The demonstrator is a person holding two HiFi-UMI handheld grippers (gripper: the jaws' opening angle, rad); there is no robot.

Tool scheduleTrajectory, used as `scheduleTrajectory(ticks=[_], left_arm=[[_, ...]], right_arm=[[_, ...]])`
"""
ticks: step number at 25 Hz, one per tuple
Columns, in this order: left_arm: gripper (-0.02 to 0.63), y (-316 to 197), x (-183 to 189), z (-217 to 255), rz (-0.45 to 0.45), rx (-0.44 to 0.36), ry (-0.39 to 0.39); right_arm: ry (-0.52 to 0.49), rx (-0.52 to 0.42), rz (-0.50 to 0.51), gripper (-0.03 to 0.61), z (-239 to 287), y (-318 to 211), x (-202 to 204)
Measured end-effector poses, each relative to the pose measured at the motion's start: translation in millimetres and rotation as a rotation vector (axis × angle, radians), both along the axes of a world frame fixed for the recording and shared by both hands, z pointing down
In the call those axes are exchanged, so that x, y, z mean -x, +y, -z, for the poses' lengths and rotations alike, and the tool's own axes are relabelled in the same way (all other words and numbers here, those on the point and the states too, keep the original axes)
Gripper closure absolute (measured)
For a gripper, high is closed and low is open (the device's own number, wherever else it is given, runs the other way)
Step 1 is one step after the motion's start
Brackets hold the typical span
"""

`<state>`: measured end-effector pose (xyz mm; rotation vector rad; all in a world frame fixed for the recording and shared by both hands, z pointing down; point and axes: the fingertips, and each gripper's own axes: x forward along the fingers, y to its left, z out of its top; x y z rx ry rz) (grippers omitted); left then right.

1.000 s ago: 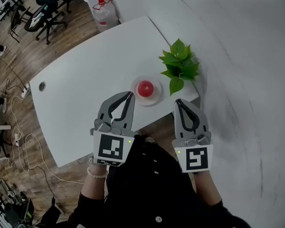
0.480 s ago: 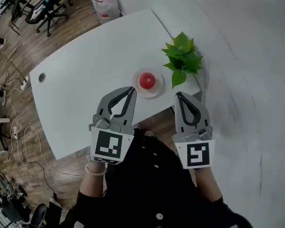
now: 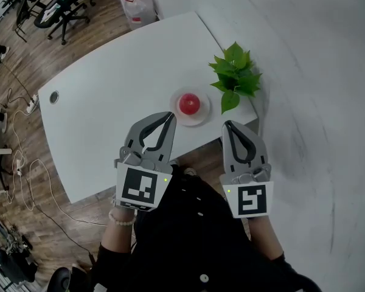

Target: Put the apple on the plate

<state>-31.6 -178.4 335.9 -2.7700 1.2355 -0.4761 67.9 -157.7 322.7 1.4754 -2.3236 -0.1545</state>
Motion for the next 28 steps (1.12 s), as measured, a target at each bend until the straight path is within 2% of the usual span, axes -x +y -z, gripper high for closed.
scheduleTrajectory(ticks=[5, 10, 16, 22, 26, 28], left_arm=[[0.597, -0.5, -2.8, -0.7, 0.003, 0.012, 0.007], [0.597, 0.3, -2.6, 0.6, 0.043, 0.062, 0.035], [0.597, 2.3, -4.2, 1.3, 0.027, 0.052, 0.024], [0.597, 2.2, -6.0, 2.5, -0.035, -0.009, -0.011], [0.597, 1.5, -5.7, 0.9, -0.003, 0.033, 0.012], [0.597, 1.5, -6.1, -0.1, -0.012, 0.028, 0.008]], right_arm=[[0.0, 0.002, -0.004, 0.537, -0.9, -0.5, -1.9], [0.007, 0.01, -0.01, 0.537, -1.3, 0.6, -2.4], [0.015, 0.019, -0.008, 0.537, -1.6, 1.7, -0.4], [0.013, 0.019, -0.004, 0.537, 0.8, 1.6, 2.1], [0.023, 0.027, -0.001, 0.537, -2.2, 1.2, 2.0], [0.021, 0.027, 0.0, 0.537, -2.8, 1.2, 2.6]])
